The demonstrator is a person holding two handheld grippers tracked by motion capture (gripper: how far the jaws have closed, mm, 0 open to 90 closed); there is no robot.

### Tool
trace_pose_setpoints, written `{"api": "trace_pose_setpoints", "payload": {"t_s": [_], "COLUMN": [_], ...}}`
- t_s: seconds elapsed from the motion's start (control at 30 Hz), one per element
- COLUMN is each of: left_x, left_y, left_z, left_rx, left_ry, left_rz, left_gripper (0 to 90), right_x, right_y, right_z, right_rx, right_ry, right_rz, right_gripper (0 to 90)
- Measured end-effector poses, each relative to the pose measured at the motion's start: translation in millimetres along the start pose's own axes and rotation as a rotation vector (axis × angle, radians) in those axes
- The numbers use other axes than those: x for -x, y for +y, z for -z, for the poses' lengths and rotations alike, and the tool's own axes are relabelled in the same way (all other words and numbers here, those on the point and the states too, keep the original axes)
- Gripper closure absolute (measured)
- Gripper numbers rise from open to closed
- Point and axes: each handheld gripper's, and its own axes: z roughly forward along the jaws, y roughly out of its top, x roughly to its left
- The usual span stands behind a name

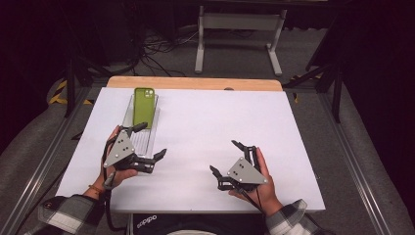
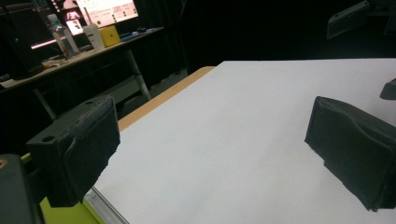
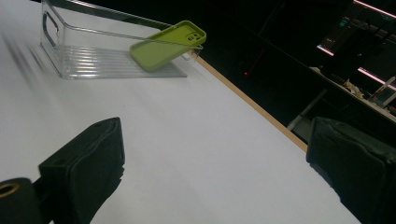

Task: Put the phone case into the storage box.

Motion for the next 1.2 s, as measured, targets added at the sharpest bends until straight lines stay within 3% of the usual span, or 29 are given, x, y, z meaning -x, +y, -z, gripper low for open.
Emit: {"api": "trace_pose_setpoints", "payload": {"t_s": [0.33, 0.37, 0.63, 0.73, 1.0, 1.2], "left_x": [9.0, 11.2, 15.5, 16.8, 19.7, 22.3], "left_y": [-8.5, -11.3, -20.1, -22.2, -28.7, -40.3], "left_z": [3.1, 3.6, 8.4, 9.5, 13.4, 17.0], "left_rx": [-0.030, -0.034, -0.054, -0.065, -0.086, -0.128], "left_ry": [-0.012, -0.015, -0.013, -0.014, -0.022, -0.024], "left_rz": [-0.010, 0.006, 0.022, 0.003, 0.036, 0.064], "left_gripper": [4.9, 5.0, 5.0, 4.9, 4.7, 4.6], "right_x": [-0.4, -0.5, -2.1, -2.4, -4.5, -4.0], "right_y": [0.0, 0.0, -0.7, -0.9, -1.7, -4.3], "right_z": [-0.9, -1.1, -1.0, -1.1, -1.5, -1.6], "right_rx": [0.002, 0.000, 0.001, 0.000, -0.001, -0.016], "right_ry": [0.013, 0.014, 0.020, 0.020, 0.025, 0.031], "right_rz": [-0.003, -0.003, -0.001, 0.001, 0.004, 0.007], "right_gripper": [4.9, 4.9, 4.9, 4.9, 4.9, 4.9]}}
